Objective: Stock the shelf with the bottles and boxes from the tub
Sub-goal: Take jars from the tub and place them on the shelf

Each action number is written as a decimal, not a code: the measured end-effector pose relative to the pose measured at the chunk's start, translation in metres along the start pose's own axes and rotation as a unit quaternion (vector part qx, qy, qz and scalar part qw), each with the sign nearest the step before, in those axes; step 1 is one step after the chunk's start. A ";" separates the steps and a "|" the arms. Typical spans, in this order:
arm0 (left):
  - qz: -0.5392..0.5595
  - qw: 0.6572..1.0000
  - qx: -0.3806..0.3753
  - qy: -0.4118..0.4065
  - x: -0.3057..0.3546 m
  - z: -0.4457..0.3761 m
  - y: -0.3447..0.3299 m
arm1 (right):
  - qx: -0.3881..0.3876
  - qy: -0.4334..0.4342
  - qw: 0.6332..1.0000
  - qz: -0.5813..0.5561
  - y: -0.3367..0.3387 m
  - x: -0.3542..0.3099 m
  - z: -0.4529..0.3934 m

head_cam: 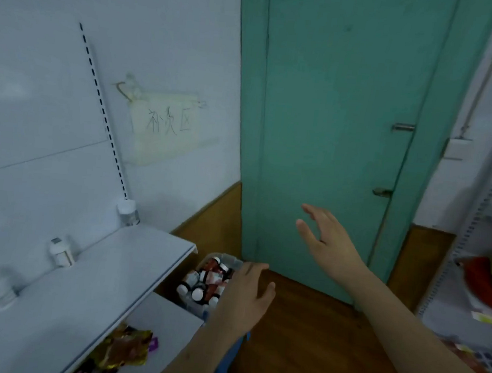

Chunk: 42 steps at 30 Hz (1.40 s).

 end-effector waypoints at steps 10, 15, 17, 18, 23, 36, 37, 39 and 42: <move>0.015 0.989 0.058 0.134 -0.037 -0.177 -0.015 | -0.055 0.037 0.991 -0.118 -0.049 0.124 -0.193; 0.023 0.982 0.075 0.173 -0.067 -0.232 -0.018 | -0.089 0.047 0.983 -0.155 -0.109 0.154 -0.260; 0.031 0.976 0.093 0.193 -0.088 -0.254 -0.017 | -0.109 0.059 0.979 -0.160 -0.135 0.163 -0.285; 0.028 0.974 0.097 0.200 -0.099 -0.264 -0.017 | -0.118 0.068 0.978 -0.158 -0.148 0.166 -0.298; 0.038 0.959 0.126 0.251 -0.163 -0.312 -0.024 | -0.180 0.092 0.971 -0.125 -0.231 0.182 -0.361; 0.128 0.853 0.119 0.491 -0.314 -0.330 -0.080 | -0.423 0.138 0.889 -0.112 -0.447 0.234 -0.391; 0.137 0.842 0.123 0.506 -0.322 -0.327 -0.084 | -0.444 0.142 0.877 -0.113 -0.467 0.238 -0.391; 0.149 0.815 0.130 0.545 -0.344 -0.319 -0.095 | -0.491 0.151 0.849 -0.121 -0.509 0.246 -0.386; 0.151 0.752 0.141 0.626 -0.376 -0.301 -0.123 | -0.566 0.161 0.797 -0.139 -0.575 0.258 -0.371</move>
Point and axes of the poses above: each hand's wrist, its own z-axis away from the middle knuckle, its own y-axis out of the back of the hand, x = y × z, the point moved 10 cm from there along -z, towards the middle knuckle, and after that the axes turned 12 degrees about y, right-handed, at the moved point
